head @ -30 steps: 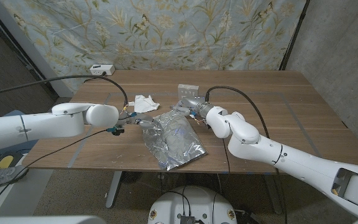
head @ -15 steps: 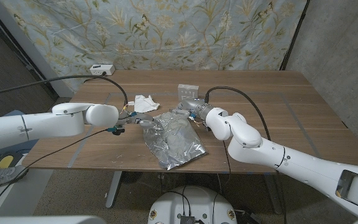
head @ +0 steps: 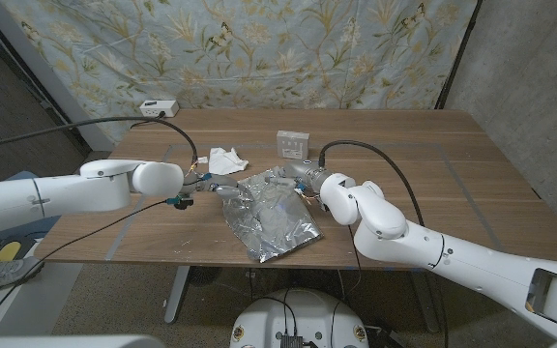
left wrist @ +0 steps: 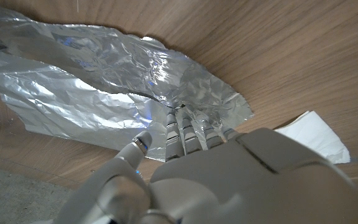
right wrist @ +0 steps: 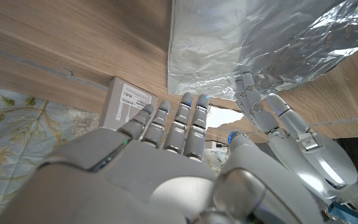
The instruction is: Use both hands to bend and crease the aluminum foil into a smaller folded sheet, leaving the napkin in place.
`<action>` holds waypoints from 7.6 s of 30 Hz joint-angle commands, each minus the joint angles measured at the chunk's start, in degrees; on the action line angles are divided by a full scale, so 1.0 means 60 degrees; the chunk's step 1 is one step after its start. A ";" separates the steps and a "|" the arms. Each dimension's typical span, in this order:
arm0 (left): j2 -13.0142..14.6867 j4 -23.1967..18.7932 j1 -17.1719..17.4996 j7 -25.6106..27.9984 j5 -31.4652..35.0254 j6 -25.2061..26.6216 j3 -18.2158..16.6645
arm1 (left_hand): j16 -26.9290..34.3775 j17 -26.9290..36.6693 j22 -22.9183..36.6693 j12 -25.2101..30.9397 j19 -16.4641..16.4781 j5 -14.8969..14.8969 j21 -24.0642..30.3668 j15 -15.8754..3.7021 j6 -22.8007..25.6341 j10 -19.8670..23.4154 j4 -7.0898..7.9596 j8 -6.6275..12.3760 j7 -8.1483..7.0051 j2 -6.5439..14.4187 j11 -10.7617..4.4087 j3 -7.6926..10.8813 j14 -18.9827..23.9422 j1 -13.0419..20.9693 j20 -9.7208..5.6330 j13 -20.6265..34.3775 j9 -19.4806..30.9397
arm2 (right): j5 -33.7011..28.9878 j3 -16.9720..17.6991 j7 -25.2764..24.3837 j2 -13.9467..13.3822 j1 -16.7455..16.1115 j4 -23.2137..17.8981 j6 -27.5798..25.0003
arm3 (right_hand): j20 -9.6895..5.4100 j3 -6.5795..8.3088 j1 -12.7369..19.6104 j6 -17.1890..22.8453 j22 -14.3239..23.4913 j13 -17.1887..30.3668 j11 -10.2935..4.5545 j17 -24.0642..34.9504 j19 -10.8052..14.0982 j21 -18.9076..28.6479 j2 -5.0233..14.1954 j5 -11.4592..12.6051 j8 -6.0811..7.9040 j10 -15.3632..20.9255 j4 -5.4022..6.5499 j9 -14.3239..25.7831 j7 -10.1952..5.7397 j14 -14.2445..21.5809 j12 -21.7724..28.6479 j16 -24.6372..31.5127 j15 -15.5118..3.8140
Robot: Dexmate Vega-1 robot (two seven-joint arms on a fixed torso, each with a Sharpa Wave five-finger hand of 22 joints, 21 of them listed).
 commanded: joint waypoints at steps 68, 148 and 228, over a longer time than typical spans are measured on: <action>0.0309 -0.0028 0.0118 0.0316 -0.0103 -0.0382 -0.0042 | -0.0031 0.0028 0.0018 0.0001 -0.0414 -0.0023 -0.0013 0.0000 -0.0033 0.0040 0.0050 0.0004 0.0005 0.0018 0.0048 0.0021 0.0038 0.0043 0.0039 0.0032 0.0036 | -0.0164 0.0075 -0.1063 -0.0073 -0.0874 0.0217 -0.0003 | -0.0053 0.0151 -0.0185 0.0284 0.0025 0.0012 -0.0066 0.0013 0.0047 0.0050 -0.0073 -0.0042 0.0012 0.0281 -0.0137 0.0028 -0.0056 0.0171 0.0034 0.0109 -0.0131; -0.0689 0.1078 -0.0062 -0.0218 -0.0229 -0.0307 0.0064 | -0.0045 0.0027 0.0019 -0.0018 -0.0450 -0.0053 -0.0025 0.0014 -0.0149 -0.0018 0.0155 -0.0008 -0.0009 -0.0028 0.0041 0.0042 0.0002 -0.0110 0.0040 0.0033 0.0032 | -0.2586 -0.0393 -0.0071 -0.1363 -0.2265 -0.2556 -0.3992 | -0.0123 0.0510 -0.0199 0.1207 0.0022 0.0024 -0.0096 -0.0015 0.0318 0.0085 -0.0073 -0.0066 0.0226 0.1230 -0.0466 0.0030 -0.0146 0.0687 0.0221 0.0213 -0.0292; -0.0542 0.0077 0.0069 0.0112 -0.0245 0.0491 0.0084 | -0.0043 0.0026 0.0020 -0.0029 -0.0447 -0.0062 -0.0021 0.0022 -0.0231 -0.0071 0.0125 -0.0011 -0.0016 -0.0012 0.0066 0.0047 -0.0005 -0.0132 0.0039 0.0033 0.0031 | -0.2842 0.0258 0.0448 -0.0572 -0.3092 -0.1402 -0.3951 | -0.0126 0.0868 -0.0333 0.1608 0.0021 0.0036 -0.0231 0.0014 0.0412 0.0029 -0.0039 -0.0101 0.0018 0.1558 -0.0683 0.0031 -0.0217 0.0915 -0.0009 0.0109 -0.0331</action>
